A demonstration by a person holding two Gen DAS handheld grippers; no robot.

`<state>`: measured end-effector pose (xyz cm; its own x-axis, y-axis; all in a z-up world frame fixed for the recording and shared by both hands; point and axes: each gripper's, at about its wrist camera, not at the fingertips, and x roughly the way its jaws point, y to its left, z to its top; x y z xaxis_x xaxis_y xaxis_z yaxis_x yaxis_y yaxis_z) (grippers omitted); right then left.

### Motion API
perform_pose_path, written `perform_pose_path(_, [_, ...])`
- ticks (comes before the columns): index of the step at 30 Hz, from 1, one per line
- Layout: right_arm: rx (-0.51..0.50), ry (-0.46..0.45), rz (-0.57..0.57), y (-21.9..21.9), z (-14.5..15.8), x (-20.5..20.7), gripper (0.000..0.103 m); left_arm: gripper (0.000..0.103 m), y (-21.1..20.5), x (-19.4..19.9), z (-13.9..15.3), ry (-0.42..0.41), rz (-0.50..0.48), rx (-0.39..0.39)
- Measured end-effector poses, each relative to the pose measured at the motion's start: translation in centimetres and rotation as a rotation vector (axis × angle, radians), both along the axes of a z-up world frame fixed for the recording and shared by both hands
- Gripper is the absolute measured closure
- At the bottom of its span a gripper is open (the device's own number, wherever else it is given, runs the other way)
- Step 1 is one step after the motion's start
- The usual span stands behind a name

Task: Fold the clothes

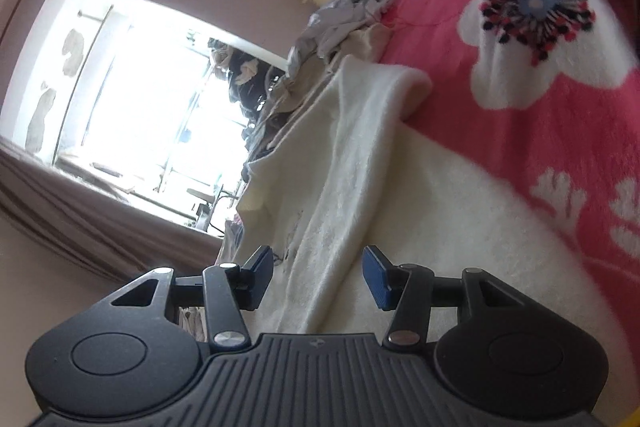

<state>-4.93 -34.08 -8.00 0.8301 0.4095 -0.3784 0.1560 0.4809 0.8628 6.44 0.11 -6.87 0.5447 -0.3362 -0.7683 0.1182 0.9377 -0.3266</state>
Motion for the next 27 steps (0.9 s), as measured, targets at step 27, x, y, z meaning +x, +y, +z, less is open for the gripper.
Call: perform_pose_path(27, [0.005,0.001,0.000,-0.7,-0.4,0.4,0.049,0.060,-1.9,-1.0,0.1,-0.041,-0.013,0.026])
